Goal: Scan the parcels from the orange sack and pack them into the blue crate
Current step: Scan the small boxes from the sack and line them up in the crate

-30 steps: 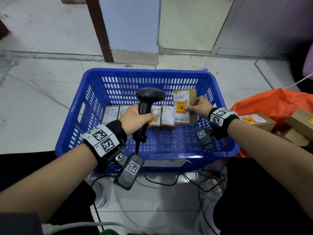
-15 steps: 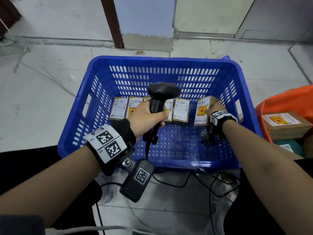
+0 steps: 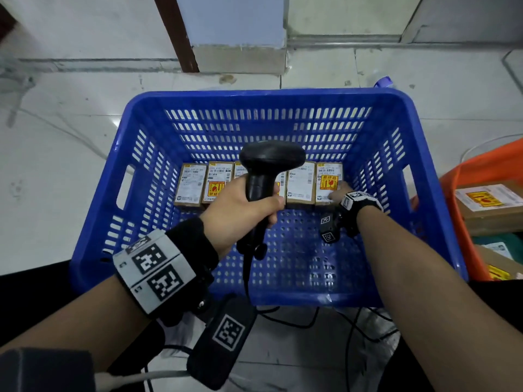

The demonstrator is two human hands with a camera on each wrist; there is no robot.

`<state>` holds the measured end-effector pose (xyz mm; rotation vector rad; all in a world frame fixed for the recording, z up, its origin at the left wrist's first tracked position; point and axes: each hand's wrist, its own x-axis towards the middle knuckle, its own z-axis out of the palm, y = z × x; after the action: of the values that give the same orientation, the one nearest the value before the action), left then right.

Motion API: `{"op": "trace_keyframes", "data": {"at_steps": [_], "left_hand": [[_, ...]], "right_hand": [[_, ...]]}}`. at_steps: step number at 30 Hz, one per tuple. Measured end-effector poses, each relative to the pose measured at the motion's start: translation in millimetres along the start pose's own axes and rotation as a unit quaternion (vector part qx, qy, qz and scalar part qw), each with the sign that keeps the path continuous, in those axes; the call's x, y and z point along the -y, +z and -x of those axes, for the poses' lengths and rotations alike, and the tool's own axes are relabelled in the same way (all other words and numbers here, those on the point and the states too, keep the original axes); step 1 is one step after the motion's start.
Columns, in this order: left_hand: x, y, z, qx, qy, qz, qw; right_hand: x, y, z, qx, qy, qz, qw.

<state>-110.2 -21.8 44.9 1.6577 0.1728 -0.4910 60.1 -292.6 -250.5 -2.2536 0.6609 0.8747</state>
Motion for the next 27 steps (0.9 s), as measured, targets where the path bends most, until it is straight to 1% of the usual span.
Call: {"op": "trace_keyframes", "data": {"at_steps": [4, 9, 15, 19, 22, 24, 26, 27], "left_hand": [[0.8, -1.8, 4.5, 0.003, -0.008, 0.003, 1.0], [2.9, -5.9, 11.8, -0.003, -0.004, 0.007, 1.0], [7.8, -14.5, 13.5, -0.015, -0.007, 0.014, 1.0], [11.0, -18.4, 12.6, -0.019, -0.011, 0.019, 1.0], [11.4, -17.1, 12.4, -0.022, -0.008, 0.022, 1.0], [11.0, -15.8, 12.5, -0.02, -0.002, 0.025, 0.999], [8.9, -15.7, 12.0, -0.02, 0.004, 0.028, 0.999], [7.9, -15.9, 11.5, -0.021, 0.007, 0.029, 0.999]], "right_hand": [[-1.1, 10.1, 10.0, 0.016, 0.014, 0.004, 1.0], [-2.0, 19.8, 21.0, 0.012, -0.021, 0.043, 0.999], [-0.6, 25.8, 23.6, -0.005, -0.033, 0.005, 0.999], [-0.2, 22.4, 23.8, 0.013, -0.026, 0.005, 1.0], [2.7, 22.2, 29.7, 0.0, -0.035, 0.035, 0.999], [9.0, 21.6, 37.8, -0.029, -0.038, 0.096, 0.994], [22.7, 17.5, 49.3, -0.052, -0.059, 0.152, 0.985], [31.7, 13.1, 55.7, -0.053, -0.077, 0.161, 0.983]]}}
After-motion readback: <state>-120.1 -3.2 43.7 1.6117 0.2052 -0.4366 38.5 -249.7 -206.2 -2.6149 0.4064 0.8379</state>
